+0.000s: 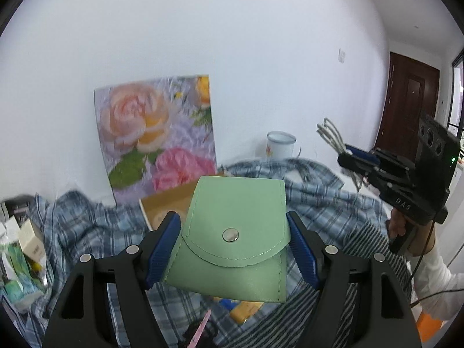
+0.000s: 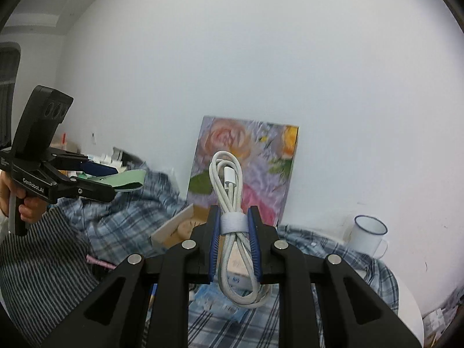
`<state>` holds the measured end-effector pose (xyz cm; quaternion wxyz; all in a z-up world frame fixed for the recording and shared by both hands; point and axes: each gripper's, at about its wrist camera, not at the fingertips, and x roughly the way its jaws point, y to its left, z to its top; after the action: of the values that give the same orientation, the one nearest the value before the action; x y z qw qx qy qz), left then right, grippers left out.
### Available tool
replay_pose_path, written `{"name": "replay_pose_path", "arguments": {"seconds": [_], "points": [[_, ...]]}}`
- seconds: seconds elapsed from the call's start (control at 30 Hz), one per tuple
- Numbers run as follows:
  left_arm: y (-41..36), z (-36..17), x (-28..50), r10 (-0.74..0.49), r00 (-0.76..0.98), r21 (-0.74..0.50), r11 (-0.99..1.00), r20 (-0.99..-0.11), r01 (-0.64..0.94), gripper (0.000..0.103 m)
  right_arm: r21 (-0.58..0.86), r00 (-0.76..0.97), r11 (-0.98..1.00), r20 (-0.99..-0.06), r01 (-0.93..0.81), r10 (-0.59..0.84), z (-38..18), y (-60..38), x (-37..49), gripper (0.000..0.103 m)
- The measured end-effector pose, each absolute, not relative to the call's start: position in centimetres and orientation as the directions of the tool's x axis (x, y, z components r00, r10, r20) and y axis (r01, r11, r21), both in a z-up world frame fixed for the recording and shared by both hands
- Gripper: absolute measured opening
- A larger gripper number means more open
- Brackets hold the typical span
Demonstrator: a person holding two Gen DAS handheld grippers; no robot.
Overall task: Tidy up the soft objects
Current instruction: 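Lift the green pouch with the left tool while the right tool lifts the white cable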
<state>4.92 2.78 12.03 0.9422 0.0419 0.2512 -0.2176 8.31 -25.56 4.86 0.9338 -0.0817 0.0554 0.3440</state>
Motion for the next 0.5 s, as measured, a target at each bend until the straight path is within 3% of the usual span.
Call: {"name": "replay_pose_path", "arguments": {"seconds": [0.5], "points": [[0.4,19.7,4.7,-0.430,0.851,-0.020,0.895,-0.301,0.445,0.075,-0.138,0.759,0.758,0.057,-0.637,0.648,12.1,-26.5,7.9,0.018]]}}
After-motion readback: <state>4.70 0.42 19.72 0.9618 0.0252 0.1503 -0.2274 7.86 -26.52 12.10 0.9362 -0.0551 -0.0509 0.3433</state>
